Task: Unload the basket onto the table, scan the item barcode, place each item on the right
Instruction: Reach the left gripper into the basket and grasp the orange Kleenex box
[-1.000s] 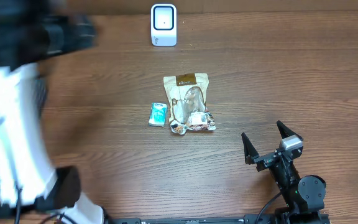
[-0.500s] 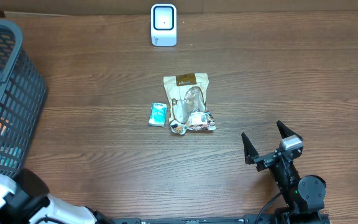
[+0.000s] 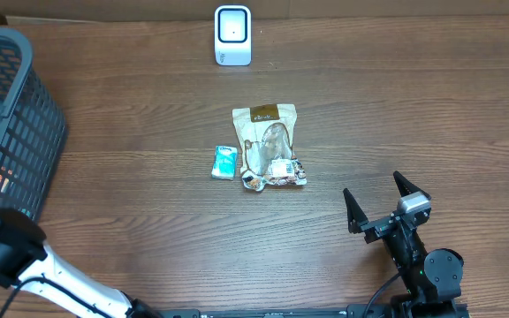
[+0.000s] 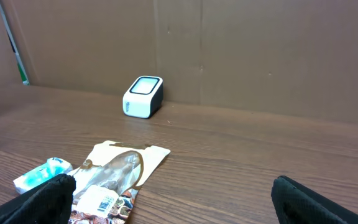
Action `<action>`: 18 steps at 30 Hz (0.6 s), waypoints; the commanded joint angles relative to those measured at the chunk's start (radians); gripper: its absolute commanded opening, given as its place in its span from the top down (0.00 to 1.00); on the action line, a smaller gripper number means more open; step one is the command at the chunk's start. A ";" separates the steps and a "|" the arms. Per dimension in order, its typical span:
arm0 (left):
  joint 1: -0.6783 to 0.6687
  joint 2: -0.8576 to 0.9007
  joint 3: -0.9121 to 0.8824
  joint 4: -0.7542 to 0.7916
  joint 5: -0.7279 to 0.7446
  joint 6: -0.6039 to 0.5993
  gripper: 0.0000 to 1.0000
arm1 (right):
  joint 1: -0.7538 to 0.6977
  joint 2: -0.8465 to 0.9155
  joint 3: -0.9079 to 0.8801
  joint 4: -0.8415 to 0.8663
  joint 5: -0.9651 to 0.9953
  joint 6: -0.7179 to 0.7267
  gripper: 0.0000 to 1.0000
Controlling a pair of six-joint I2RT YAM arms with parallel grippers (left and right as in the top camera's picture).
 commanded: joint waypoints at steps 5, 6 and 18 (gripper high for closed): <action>-0.005 0.153 -0.005 -0.009 -0.035 0.067 0.10 | 0.004 -0.012 -0.011 0.006 0.008 0.002 0.00; -0.007 0.166 -0.005 -0.008 -0.035 0.066 0.10 | 0.004 -0.012 -0.011 0.006 0.008 0.002 0.00; -0.054 0.224 -0.291 0.163 -0.100 0.052 0.18 | 0.004 -0.012 -0.011 0.006 0.008 0.002 0.00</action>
